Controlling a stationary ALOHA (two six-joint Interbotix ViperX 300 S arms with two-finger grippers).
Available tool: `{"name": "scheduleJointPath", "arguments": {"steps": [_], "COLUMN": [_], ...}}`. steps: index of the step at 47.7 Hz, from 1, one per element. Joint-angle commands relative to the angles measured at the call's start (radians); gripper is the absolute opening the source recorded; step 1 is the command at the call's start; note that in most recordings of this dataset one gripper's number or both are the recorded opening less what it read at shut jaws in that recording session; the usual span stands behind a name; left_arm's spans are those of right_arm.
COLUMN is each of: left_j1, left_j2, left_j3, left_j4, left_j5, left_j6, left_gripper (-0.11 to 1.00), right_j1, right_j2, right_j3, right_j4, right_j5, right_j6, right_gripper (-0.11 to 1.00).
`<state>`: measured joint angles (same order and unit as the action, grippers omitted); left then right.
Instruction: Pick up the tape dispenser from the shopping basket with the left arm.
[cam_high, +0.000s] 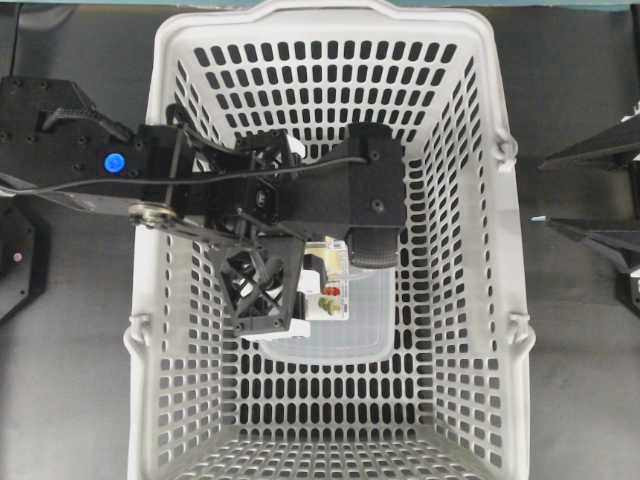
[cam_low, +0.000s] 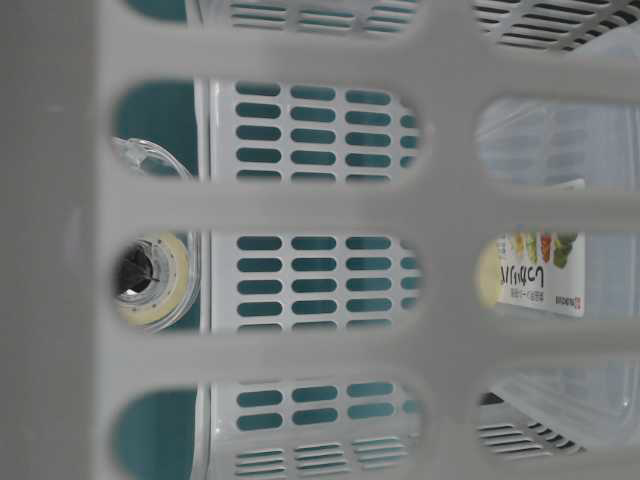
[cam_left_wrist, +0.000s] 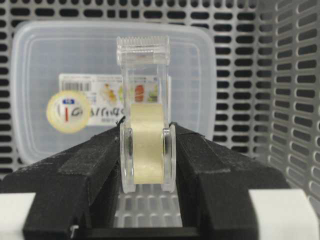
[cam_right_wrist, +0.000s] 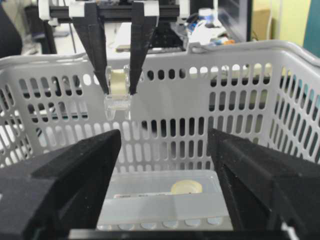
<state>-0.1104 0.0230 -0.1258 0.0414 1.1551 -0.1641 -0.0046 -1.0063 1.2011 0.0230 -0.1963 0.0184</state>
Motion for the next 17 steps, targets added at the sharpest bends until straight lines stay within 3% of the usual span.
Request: {"name": "scheduleJointPath", "arguments": {"steps": [1, 17], "left_j1": [-0.003, -0.003], "left_j2": [-0.014, -0.012], "left_j3": [-0.009, -0.009], "left_j4": [0.005, 0.005], "left_j5": [-0.006, -0.012], "left_j6": [0.0, 0.0], "left_gripper": [0.28, 0.28], "right_j1": [0.0, 0.0], "right_j2": [0.006, 0.005], "right_j3": [-0.006, -0.005], "right_j4": [0.003, 0.003], "right_j5": [-0.005, -0.005], "right_j6": [-0.002, -0.002], "right_gripper": [0.68, 0.68]}}
